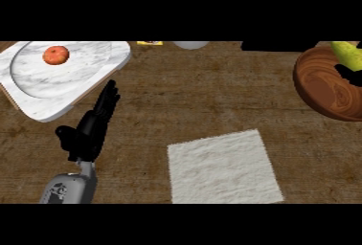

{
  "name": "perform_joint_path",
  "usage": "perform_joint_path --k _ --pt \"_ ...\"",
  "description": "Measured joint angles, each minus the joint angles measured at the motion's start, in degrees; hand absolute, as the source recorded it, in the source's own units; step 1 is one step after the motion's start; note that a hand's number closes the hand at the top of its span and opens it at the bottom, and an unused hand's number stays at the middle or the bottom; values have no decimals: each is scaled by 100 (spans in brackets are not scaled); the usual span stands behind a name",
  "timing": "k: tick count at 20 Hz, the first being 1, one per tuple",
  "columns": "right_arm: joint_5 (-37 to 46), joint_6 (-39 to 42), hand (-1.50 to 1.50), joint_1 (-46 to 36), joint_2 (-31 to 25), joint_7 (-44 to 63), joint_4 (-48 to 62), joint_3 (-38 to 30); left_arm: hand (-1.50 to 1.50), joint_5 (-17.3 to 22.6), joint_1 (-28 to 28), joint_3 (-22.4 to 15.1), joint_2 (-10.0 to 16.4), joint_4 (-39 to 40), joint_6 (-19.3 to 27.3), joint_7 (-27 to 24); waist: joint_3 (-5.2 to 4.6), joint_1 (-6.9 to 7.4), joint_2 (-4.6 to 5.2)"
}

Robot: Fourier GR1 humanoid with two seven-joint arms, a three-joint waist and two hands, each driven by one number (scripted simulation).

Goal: Pick the pear from the placemat and place it in the bowl

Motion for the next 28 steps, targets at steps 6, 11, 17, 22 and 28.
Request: perform_joint_path --k 6,11,17,22,28 --pt "378 -315 150 -490 -62 -934 1848 -12 0 -21 32 -19 1 -94 -6 89 4 29 8" --pt "327 155 -150 -788 -160 -1381 3055 -124 0 -48 -22 -47 -25 -49 -15 25 10 95 44" --pt "118 742 -150 -984 -228 -2321 3896 -330 0 -20 -131 -11 -60 -10 0 64 16 88 47" --pt "-303 854 -150 -1273 -237 -2740 4233 -793 0 -31 -67 -8 -60 28 -11 -5 14 74 38" --pt "-782 1258 -150 -1518 -570 -2688 4604 -1308 0 -128 45 -69 -107 -55 69 -19 9 31 17"
